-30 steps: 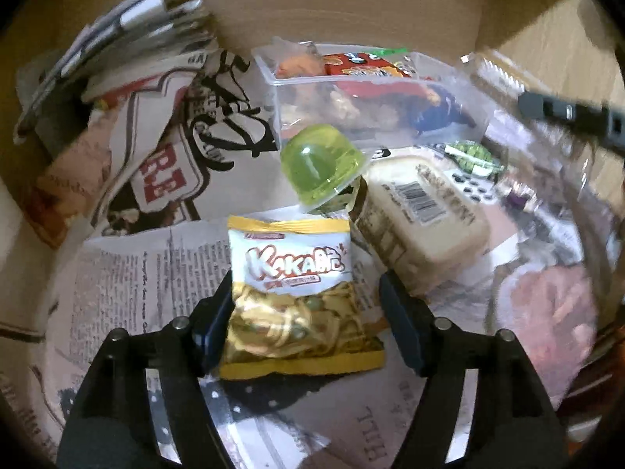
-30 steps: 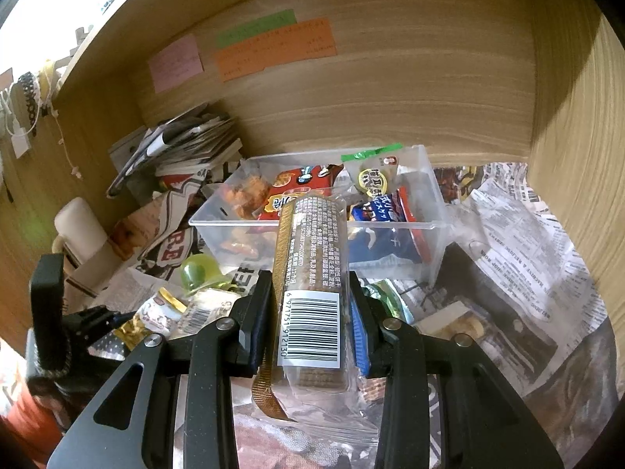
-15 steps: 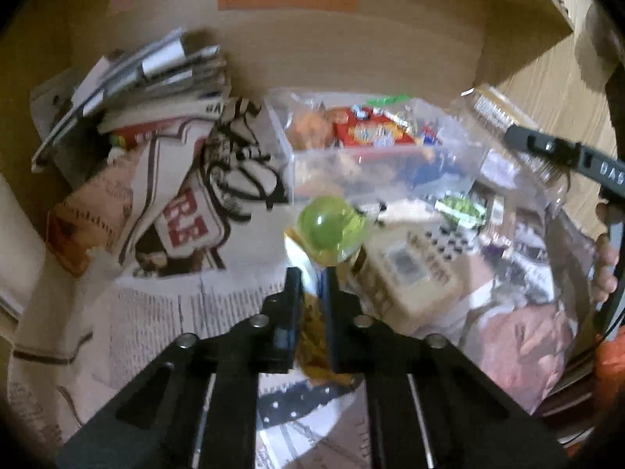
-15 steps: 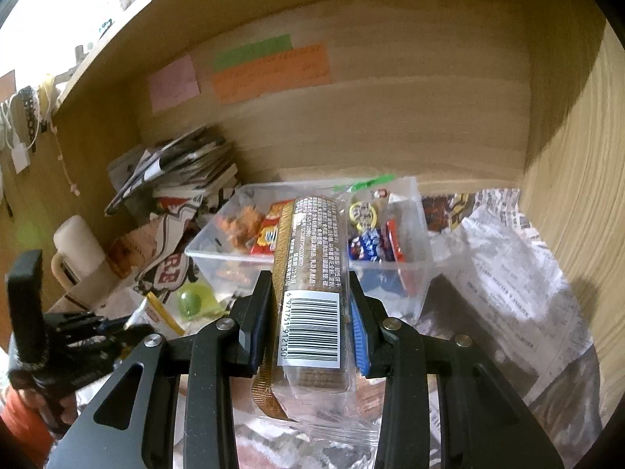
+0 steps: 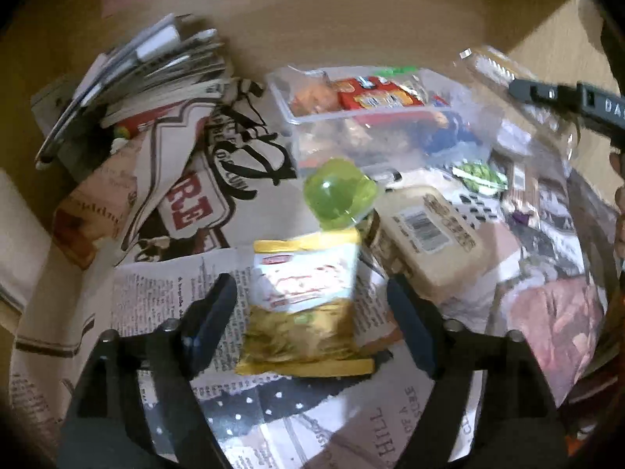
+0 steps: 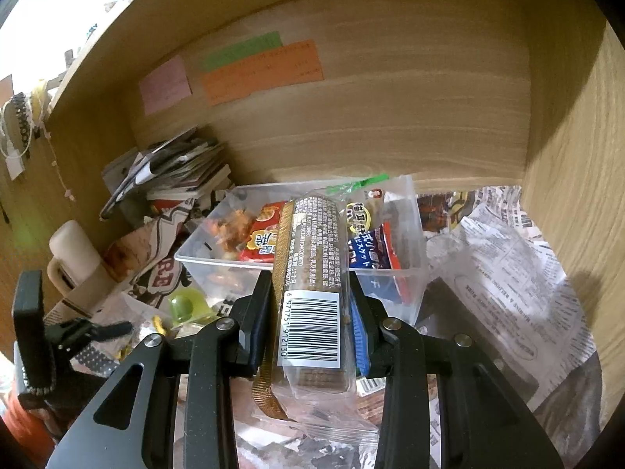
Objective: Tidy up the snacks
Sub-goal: 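Grasp the yellow Kakabi snack bag with left tool while right tool holds the snack roll, then carry the Kakabi bag and snack roll over the clear box, release both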
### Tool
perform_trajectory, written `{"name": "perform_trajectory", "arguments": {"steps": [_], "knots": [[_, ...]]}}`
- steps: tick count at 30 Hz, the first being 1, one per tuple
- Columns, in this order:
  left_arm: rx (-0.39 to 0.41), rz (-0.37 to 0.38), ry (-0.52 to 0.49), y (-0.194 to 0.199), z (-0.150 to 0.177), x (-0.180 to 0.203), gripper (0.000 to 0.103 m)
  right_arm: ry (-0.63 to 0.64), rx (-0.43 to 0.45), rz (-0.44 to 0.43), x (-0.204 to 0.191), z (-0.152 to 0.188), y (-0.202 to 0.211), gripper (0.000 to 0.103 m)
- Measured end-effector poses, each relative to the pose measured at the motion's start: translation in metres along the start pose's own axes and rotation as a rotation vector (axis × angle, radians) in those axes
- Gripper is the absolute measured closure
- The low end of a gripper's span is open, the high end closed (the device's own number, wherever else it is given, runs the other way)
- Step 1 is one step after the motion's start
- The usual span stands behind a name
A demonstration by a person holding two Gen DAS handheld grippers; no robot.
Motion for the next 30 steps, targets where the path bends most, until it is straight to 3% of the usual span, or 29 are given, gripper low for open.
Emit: {"name": "perform_trajectory", "arguments": {"steps": [5,7,8,12,16,22,30], "knots": [[-0.078,0.045,0.05,-0.026,0.006,-0.01,0.024,0.0,-0.012,-0.003,0.003,-0.002,-0.005,0.071],[-0.044,0.021,0.051,-0.027,0.006,-0.01,0.037,-0.001,-0.015,-0.005,0.004,-0.002,-0.007,0.071],[-0.036,0.022,0.044,-0.027,0.006,-0.009,0.05,-0.002,-0.018,-0.006,0.005,-0.002,-0.008,0.071],[-0.028,0.032,0.052,-0.026,0.004,-0.01,0.056,-0.007,-0.029,-0.003,0.006,-0.001,-0.014,0.071],[-0.013,0.042,0.074,-0.016,0.001,-0.012,0.059,-0.002,-0.031,-0.003,0.005,-0.003,-0.016,0.071],[0.07,0.026,0.081,0.012,-0.014,-0.016,0.06,0.003,-0.024,-0.009,0.005,-0.006,-0.016,0.071],[0.17,0.064,0.092,0.037,-0.06,-0.018,0.06,0.009,0.008,-0.001,0.005,-0.018,-0.014,0.071]]}}
Point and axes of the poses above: each gripper's, at about its wrist camera, not at the fingertips, and y roughly against the way its jaws point, x to its right, z to its underside, the point moved 1 cm from there along -y, roughly the way its jaws point, and after that the axes turned 7 degrees about -y, right-handed, at the moved point
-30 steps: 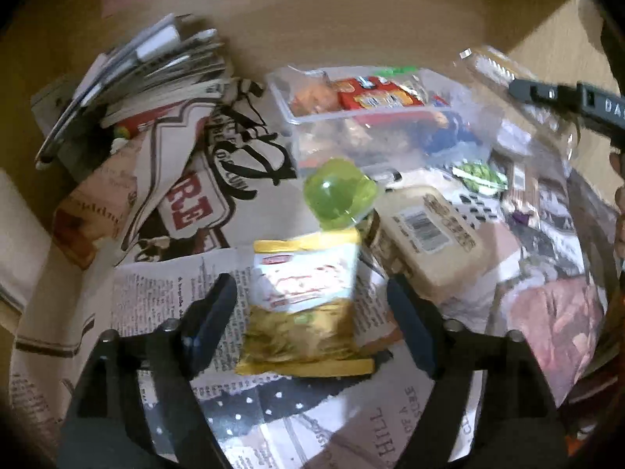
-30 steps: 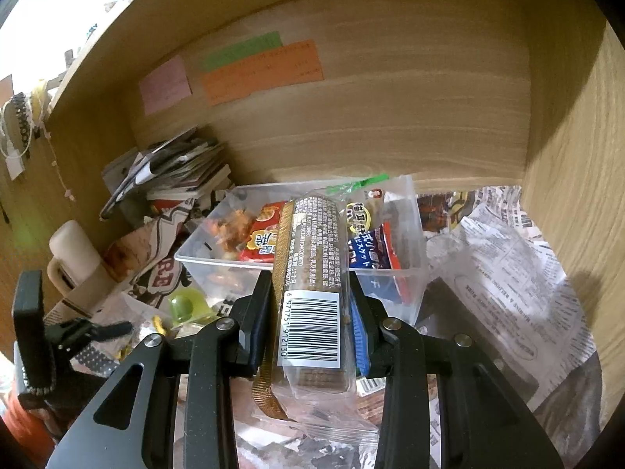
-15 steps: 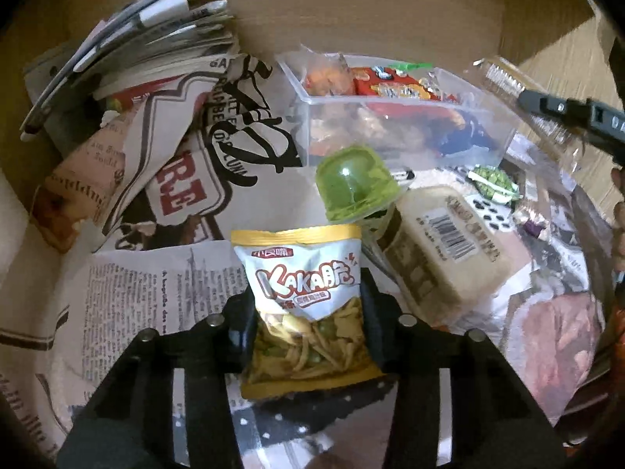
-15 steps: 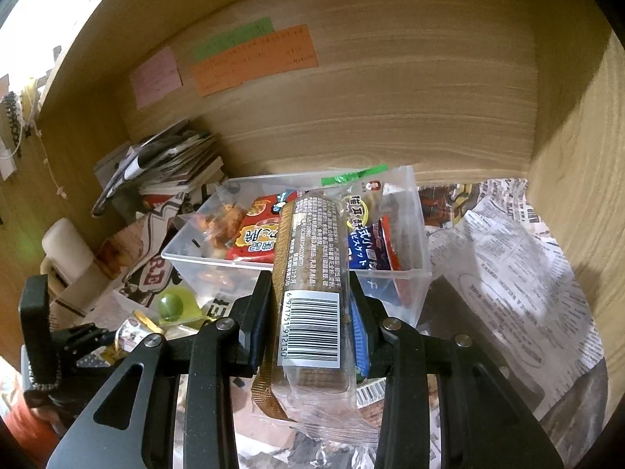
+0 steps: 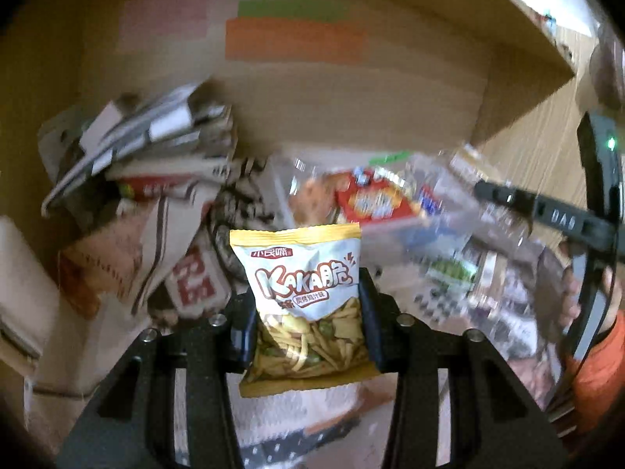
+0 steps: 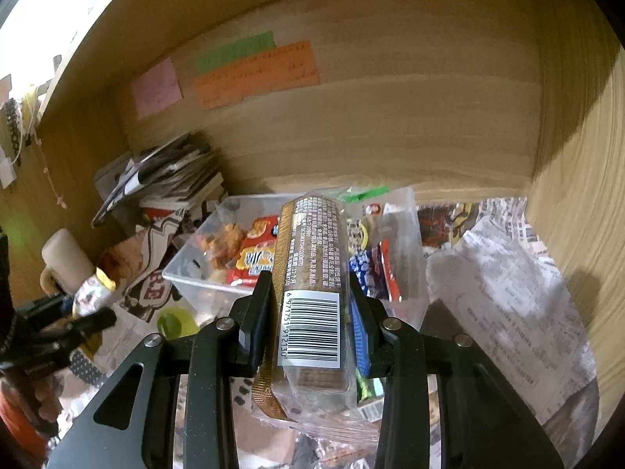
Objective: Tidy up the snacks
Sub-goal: 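Carry the Kakabi bag and snack roll over the clear box, release both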
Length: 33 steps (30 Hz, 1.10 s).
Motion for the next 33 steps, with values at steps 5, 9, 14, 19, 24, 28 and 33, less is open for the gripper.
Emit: {"name": "perform_trajectory", "arguments": {"steps": [5,9,14,19,24,28,33], "knots": [[0.048,0.021,-0.023,-0.01,-0.037,0.01,0.06,0.012,0.027,0.015,0.001,-0.015,-0.001,0.071],[0.052,0.056,-0.03,-0.024,-0.057,0.018,0.06,0.017,0.03,0.024,0.001,-0.025,-0.008,0.071],[0.051,0.06,-0.049,-0.049,-0.076,0.03,0.06,0.024,0.017,0.025,-0.002,-0.033,-0.025,0.071],[0.037,0.06,-0.054,-0.076,-0.092,0.038,0.06,0.028,-0.006,0.036,0.001,-0.04,-0.048,0.071],[0.025,0.048,-0.051,-0.1,-0.101,0.037,0.06,0.039,-0.042,0.051,0.004,-0.043,-0.072,0.071],[0.009,0.039,-0.045,-0.118,-0.105,0.037,0.059,0.045,-0.069,0.056,0.006,-0.043,-0.085,0.071],[-0.026,0.02,-0.012,-0.137,-0.105,0.033,0.059,0.043,-0.1,0.057,0.01,-0.044,-0.096,0.071]]}}
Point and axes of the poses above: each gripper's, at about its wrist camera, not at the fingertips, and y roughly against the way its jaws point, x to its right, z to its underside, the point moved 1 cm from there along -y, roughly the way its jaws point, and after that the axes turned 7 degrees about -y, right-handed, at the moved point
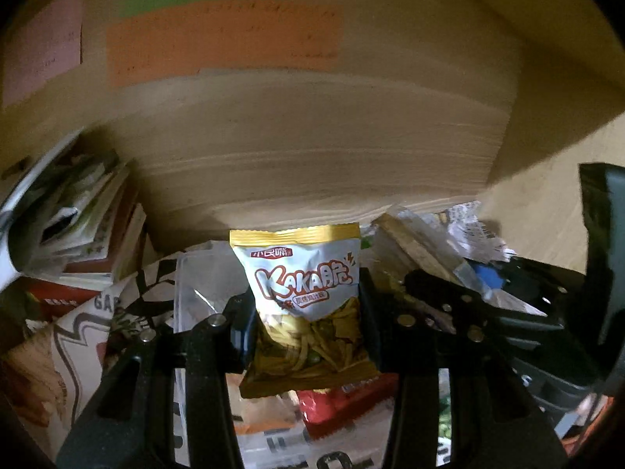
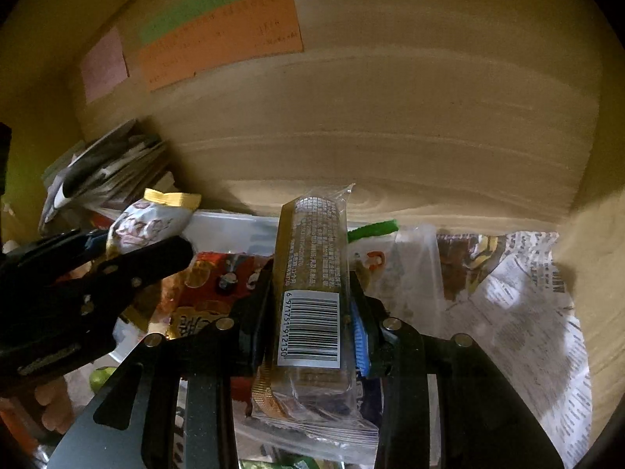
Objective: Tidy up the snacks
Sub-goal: 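Carry the Kakabi bag and snack roll over the clear box, release both, then grasp the cream biscuit block with left tool while right tool grasps the brown snack bar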
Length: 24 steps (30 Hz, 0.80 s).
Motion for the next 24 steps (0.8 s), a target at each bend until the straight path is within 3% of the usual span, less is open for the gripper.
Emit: {"name": "perform_trajectory", "arguments": {"steps": [5,8,11,16,19,24], "knots": [[-0.037,0.007,0.043,-0.017,0.001,-0.012,0.059,0.012,-0.028,-0.002,0.0,0.002,-0.008,0.071],[-0.042,0.004,0.041,-0.017,0.003,-0.013,0.053,0.007,-0.046,-0.016,0.0,0.002,-0.011,0.07],[-0.02,-0.003,0.034,-0.007,0.004,-0.013,0.043,0.013,-0.036,-0.006,-0.001,0.001,-0.006,0.069],[0.005,0.001,0.018,0.012,0.006,-0.011,0.041,0.033,-0.005,0.005,-0.005,-0.001,0.013,0.055],[0.023,-0.002,0.002,0.026,0.009,-0.008,0.04,0.044,0.022,0.013,-0.008,0.001,0.028,0.052],[0.06,0.003,-0.017,0.059,0.019,-0.005,0.027,0.063,0.059,0.02,-0.014,0.008,0.055,0.047]]}}
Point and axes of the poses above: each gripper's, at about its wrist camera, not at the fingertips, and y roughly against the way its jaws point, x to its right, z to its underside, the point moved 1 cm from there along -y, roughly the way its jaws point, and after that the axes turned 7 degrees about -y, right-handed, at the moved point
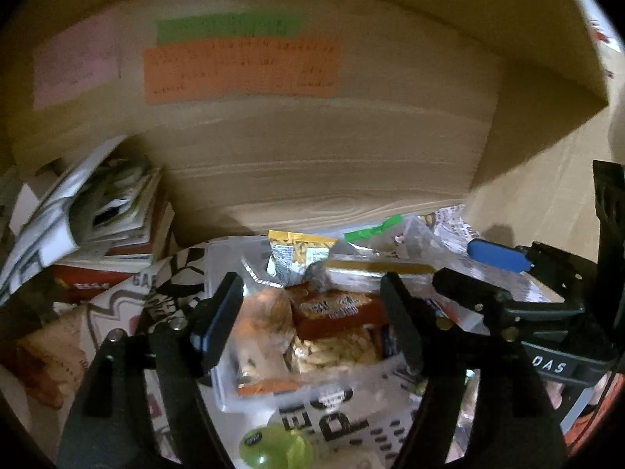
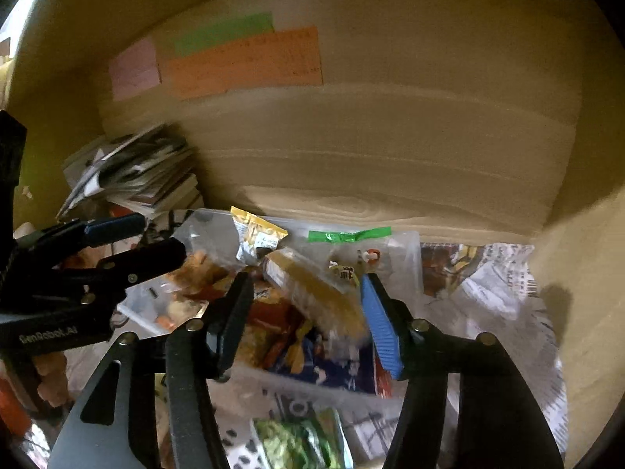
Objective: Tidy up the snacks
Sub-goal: 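Grasp the cream biscuit block with left tool while right tool grasps the brown snack bar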
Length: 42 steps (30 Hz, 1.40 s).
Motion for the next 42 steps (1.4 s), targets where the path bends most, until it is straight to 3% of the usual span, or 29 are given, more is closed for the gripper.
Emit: {"name": "perform_trajectory", "arguments": {"steps": [7,19,27,36,42], "knots": [[0.023,-0.014,0.005,0.034,0.018,0.0,0.005,-0.022,0.048,-0.006,-0.001,0.018,0.039,0.031],[-0.118,-0.014,0.03,0.035,0.075,-0.004,0.004,-0.035,0.022,0.101,0.015,0.073,0.065,0.02],[-0.198,0.024,0.014,0.031,0.114,0.017,0.004,-0.11,-0.102,0.111,0.039,0.109,0.057,0.018],[-0.241,0.089,-0.017,0.026,0.132,0.043,0.004,-0.116,-0.194,0.087,0.036,0.107,0.023,0.018],[-0.245,0.1,-0.028,0.014,0.133,0.049,0.004,-0.079,-0.205,0.179,0.039,0.104,0.009,0.018]]}}
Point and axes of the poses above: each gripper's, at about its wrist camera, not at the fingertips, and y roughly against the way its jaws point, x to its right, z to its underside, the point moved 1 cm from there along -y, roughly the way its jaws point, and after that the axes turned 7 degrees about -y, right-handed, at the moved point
